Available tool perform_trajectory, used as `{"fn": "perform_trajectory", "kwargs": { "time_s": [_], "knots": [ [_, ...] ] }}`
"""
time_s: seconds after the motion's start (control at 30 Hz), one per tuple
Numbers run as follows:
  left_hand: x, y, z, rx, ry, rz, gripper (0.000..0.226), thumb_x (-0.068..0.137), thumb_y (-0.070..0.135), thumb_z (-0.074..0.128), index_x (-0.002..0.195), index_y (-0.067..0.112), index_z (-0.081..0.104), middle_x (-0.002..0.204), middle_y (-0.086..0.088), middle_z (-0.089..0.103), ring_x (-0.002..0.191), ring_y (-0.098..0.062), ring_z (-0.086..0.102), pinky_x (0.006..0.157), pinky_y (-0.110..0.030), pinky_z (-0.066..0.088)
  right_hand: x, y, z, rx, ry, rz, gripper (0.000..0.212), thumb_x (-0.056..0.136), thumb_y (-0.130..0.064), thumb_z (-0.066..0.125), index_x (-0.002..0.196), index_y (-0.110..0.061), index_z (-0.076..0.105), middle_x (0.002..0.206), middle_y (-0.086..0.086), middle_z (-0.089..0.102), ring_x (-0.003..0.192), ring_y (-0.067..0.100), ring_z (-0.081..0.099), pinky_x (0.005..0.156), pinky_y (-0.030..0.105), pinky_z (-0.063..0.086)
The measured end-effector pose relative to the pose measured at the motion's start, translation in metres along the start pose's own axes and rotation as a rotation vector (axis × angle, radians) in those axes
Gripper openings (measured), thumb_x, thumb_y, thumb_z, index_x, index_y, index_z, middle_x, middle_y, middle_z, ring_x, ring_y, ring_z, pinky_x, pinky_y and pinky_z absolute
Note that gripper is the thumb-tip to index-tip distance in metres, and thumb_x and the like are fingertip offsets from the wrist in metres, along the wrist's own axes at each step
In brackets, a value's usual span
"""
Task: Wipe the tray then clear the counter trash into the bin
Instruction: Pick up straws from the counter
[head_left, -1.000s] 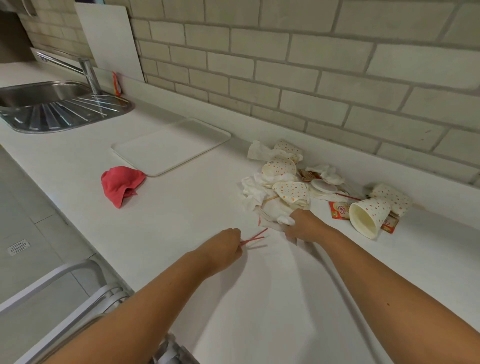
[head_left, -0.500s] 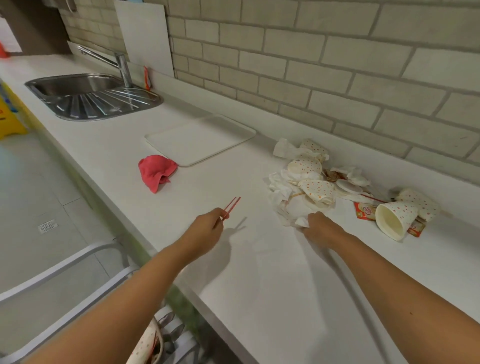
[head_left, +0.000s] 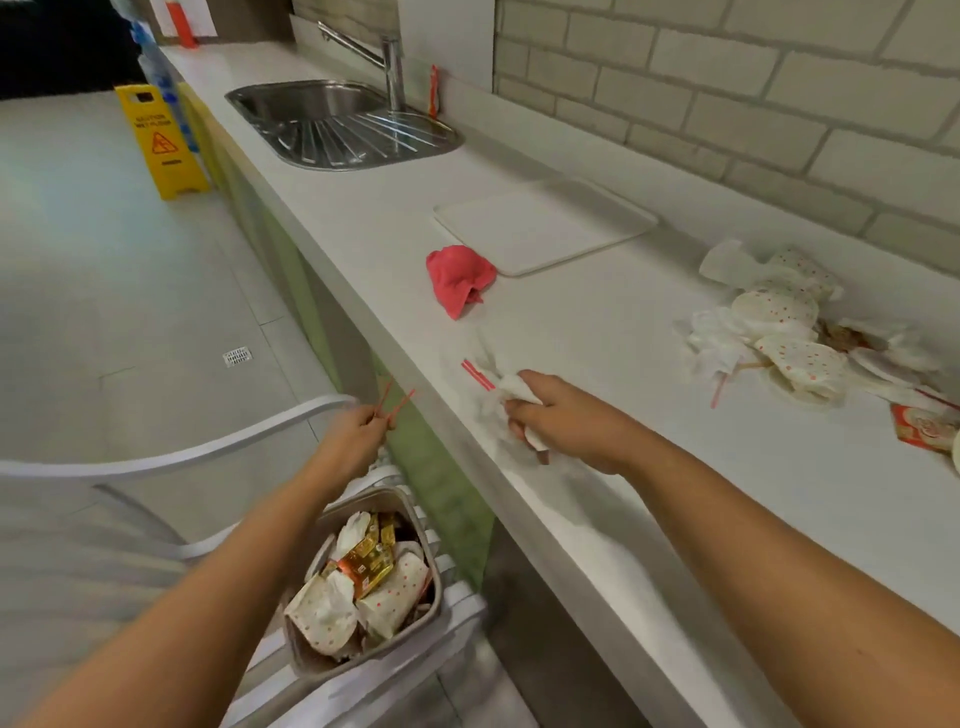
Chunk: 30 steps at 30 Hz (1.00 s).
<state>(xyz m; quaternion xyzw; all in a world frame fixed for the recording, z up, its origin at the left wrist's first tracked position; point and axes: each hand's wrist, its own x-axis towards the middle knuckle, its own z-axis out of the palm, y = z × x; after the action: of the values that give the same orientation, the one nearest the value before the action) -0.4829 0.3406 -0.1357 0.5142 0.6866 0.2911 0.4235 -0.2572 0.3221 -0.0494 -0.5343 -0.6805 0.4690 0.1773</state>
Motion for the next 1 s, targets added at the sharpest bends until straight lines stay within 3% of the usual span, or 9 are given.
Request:
{"fn": "perform_trajectory", "kwargs": {
  "time_s": [0.13,0.23,0.43,0.57,0.7,0.77,0.83,0.93,1.0],
  "knots": [
    [-0.001,-0.048,-0.013,0.161,-0.082,-0.231,0.017,0.095,0.010,0.043,0.096,0.000,0.057,0.075,-0.012,0.051,0.056,-0.018,0.041,0.050,-0.025,0.035,0.035,-0.003,0.068,-0.035,-0.205,0.071,0.018,0.095,-0.008,0.038,0.086,-0.012,0.054,0.071,0.002,0.052,0.063,0.015,0.048,0.052,0.020,0.040],
    [-0.009,-0.072,-0.019,0.247,-0.129,-0.321,0.017,0.093,0.012,0.050,0.094,-0.001,0.060,0.078,-0.011,0.055,0.062,-0.017,0.045,0.059,-0.026,0.041,0.062,0.012,0.109,-0.194,-0.293,0.212,0.020,0.093,-0.011,0.042,0.097,-0.004,0.060,0.085,0.009,0.057,0.069,0.022,0.052,0.061,0.027,0.040],
    [-0.019,-0.106,-0.024,0.393,-0.180,-0.394,0.019,0.092,0.005,0.045,0.101,-0.001,0.061,0.084,-0.007,0.052,0.077,-0.019,0.048,0.065,-0.023,0.039,0.086,0.053,0.164,-0.147,-0.328,0.553,0.015,0.093,-0.002,0.039,0.088,-0.002,0.053,0.077,0.012,0.055,0.057,0.018,0.051,0.043,0.021,0.047],
    [-0.014,-0.129,-0.021,0.330,-0.138,-0.482,0.016,0.093,0.003,0.042,0.090,0.003,0.058,0.075,-0.006,0.052,0.061,-0.014,0.046,0.047,-0.018,0.036,0.097,0.066,0.188,-0.042,-0.260,0.684,0.034,0.094,0.001,0.039,0.127,0.008,0.046,0.070,0.007,0.049,0.052,0.014,0.047,0.036,0.018,0.040],
    [-0.007,-0.144,-0.020,0.179,-0.137,-0.510,0.019,0.092,0.008,0.047,0.103,0.001,0.060,0.088,-0.009,0.057,0.066,-0.014,0.054,0.059,-0.022,0.052,0.109,0.066,0.199,-0.078,-0.250,0.693,0.038,0.095,-0.003,0.039,0.131,0.005,0.044,0.087,0.010,0.054,0.057,0.013,0.044,0.026,0.009,0.029],
    [-0.006,-0.148,-0.018,0.145,-0.140,-0.511,0.012,0.091,0.010,0.049,0.096,0.006,0.059,0.089,-0.008,0.057,0.074,-0.016,0.053,0.065,-0.024,0.050,0.114,0.067,0.203,-0.054,-0.240,0.720,0.037,0.094,-0.004,0.040,0.130,0.005,0.045,0.090,0.011,0.055,0.058,0.014,0.046,0.034,0.017,0.038],
    [-0.006,-0.145,-0.018,0.072,-0.116,-0.515,0.009,0.094,0.014,0.046,0.092,0.010,0.055,0.082,-0.006,0.055,0.072,-0.015,0.051,0.060,-0.022,0.045,0.117,0.067,0.207,0.016,-0.227,0.744,0.040,0.096,-0.006,0.041,0.134,0.004,0.042,0.094,0.013,0.055,0.067,0.019,0.052,0.051,0.023,0.045],
    [-0.005,-0.144,-0.021,0.034,-0.102,-0.514,0.009,0.093,0.014,0.047,0.092,0.009,0.054,0.078,-0.005,0.054,0.066,-0.013,0.048,0.056,-0.020,0.041,0.121,0.066,0.213,0.130,-0.237,0.760,0.050,0.097,-0.020,0.050,0.141,-0.001,0.036,0.133,0.017,0.049,0.103,0.028,0.056,0.089,0.034,0.052],
    [-0.007,-0.143,-0.024,0.015,-0.105,-0.498,0.011,0.093,0.014,0.047,0.086,0.011,0.055,0.077,-0.005,0.054,0.065,-0.013,0.047,0.058,-0.021,0.041,0.121,0.065,0.215,0.192,-0.266,0.768,0.067,0.093,-0.038,0.054,0.145,-0.004,0.029,0.145,0.017,0.039,0.114,0.028,0.051,0.099,0.039,0.046]
  ]
}}
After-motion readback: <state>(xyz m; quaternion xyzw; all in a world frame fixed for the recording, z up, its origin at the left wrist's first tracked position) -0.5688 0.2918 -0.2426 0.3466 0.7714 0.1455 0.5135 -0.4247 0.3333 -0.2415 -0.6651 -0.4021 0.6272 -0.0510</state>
